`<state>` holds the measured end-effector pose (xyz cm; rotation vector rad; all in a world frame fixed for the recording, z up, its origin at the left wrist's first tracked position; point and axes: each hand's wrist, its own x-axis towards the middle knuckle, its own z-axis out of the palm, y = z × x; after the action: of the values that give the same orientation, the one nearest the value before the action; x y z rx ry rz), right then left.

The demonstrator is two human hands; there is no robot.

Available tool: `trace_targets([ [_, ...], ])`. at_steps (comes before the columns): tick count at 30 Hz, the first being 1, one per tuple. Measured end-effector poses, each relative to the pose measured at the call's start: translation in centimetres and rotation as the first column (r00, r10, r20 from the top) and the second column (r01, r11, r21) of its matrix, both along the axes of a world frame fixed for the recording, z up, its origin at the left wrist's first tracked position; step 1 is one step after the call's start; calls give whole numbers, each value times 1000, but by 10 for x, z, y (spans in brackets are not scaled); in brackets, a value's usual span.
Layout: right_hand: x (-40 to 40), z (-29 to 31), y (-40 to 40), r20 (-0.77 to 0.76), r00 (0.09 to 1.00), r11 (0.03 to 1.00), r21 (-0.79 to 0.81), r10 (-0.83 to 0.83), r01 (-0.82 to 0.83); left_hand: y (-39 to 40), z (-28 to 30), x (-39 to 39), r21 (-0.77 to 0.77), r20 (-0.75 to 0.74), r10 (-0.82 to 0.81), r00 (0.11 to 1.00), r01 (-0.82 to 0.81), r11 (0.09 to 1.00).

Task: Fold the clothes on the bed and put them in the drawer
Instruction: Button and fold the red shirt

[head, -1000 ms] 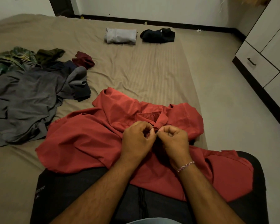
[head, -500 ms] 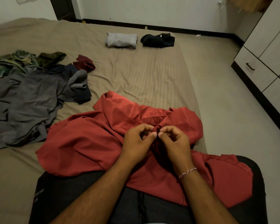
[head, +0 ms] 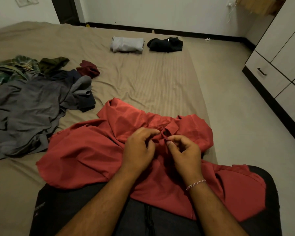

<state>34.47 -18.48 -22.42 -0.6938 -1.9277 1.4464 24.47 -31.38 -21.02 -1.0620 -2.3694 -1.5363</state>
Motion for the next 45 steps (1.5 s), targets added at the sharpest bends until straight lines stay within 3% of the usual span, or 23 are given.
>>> trace_targets([
  [4,2,1,7,16,1000,996,-86,-24,25,-14,14,-20,-50,-104,147,984,-153,987],
  [6,3,7,13,42,998,994,-97,47,-42,-16,21,-34,-111,-97,168,981,-178,978],
  [9,-2,23,37,232,932,960,-103,278,-260,-8,34,-67,-270,-74,69,995,-86,959],
  [12,-23,30,71,411,881,968,-11,234,-252,15,50,-108,-338,-35,-31,999,18,941],
  [13,-33,36,81,385,908,983,7,167,-183,24,56,-119,-307,-38,-32,999,18,951],
  [16,-69,76,102,105,987,993,9,-118,118,51,94,-139,-65,-137,76,988,-85,994],
  [19,-84,125,98,-215,907,901,171,-362,399,63,129,-126,198,-288,231,929,-179,964],
  [21,-76,137,79,-315,872,832,302,-374,466,57,129,-105,258,-342,267,901,-183,949],
  [23,-62,120,67,-228,918,804,445,-325,395,43,97,-83,120,-392,206,896,-173,978],
  [26,-40,63,58,250,948,856,515,-196,41,19,25,-56,-288,-271,97,958,-177,941],
  [28,-25,32,48,467,882,891,423,-59,-165,13,0,-42,-388,-19,76,997,-78,919],
  [29,-18,22,42,513,858,904,381,-34,-193,12,-5,-36,-373,81,69,994,-34,927],
  [32,-4,13,33,531,844,938,322,-70,-125,11,-6,-19,-240,202,79,976,-29,970],
  [34,1,13,30,478,877,979,195,-44,-57,9,-8,-12,-114,305,86,948,-53,992],
  [36,4,15,25,357,934,999,-41,8,8,6,-9,-9,1,414,76,907,-83,997],
  [39,9,17,13,144,988,916,-401,57,5,8,-7,-9,113,472,33,881,-97,989],
  [45,4,17,5,20,998,822,-569,63,-40,13,-4,-6,177,490,-52,870,-41,983],
])
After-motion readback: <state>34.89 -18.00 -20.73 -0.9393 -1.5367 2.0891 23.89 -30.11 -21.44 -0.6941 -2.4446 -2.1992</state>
